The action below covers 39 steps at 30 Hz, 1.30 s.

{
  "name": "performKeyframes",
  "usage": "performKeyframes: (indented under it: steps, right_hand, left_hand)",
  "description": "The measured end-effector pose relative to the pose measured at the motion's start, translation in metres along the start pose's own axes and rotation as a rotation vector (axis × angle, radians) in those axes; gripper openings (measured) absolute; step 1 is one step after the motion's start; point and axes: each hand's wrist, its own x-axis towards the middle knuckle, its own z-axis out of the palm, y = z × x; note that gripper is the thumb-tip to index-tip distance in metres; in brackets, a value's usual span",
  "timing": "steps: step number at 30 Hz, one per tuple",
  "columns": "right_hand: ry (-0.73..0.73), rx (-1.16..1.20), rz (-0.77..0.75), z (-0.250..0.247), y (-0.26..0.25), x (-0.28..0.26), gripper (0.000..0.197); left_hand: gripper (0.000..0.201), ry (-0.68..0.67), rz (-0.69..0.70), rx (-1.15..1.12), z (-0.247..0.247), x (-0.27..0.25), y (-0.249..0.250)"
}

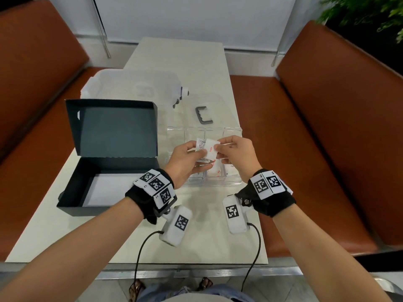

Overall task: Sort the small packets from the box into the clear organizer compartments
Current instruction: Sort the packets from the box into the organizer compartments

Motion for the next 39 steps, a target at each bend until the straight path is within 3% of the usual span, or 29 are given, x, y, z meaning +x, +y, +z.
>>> performKeyframes:
  steps: [4, 9, 16, 31, 39]
  right_hand:
    - [0.012, 0.086, 0.016, 0.002, 0.002, 0.002, 0.016]
    - [0.156, -0.105, 0.061, -0.012, 0.007, 0.023, 0.02]
    - [0.022, -0.492, 0.171, -0.006, 0.022, 0.034, 0.024]
    - [0.064, -0.79, 0.064, 0.027, 0.034, 0.035, 0.023]
    - [0.012, -0.911, -0.001, 0.031, 0.032, 0.03, 0.021]
  left_hand:
    - [0.024, 0.022, 0.022, 0.0, -0.002, 0.001, 0.003]
    - [0.022, 0.025, 0.009, -0.013, -0.015, 0.002, 0.008]
    - [0.025, 0.027, 0.003, -0.027, -0.029, -0.002, 0.012]
    - [0.018, 0.051, -0.06, -0.067, -0.037, -0.01, 0.01]
    - [0.03, 0.051, -0.076, -0.088, -0.032, -0.014, 0.011]
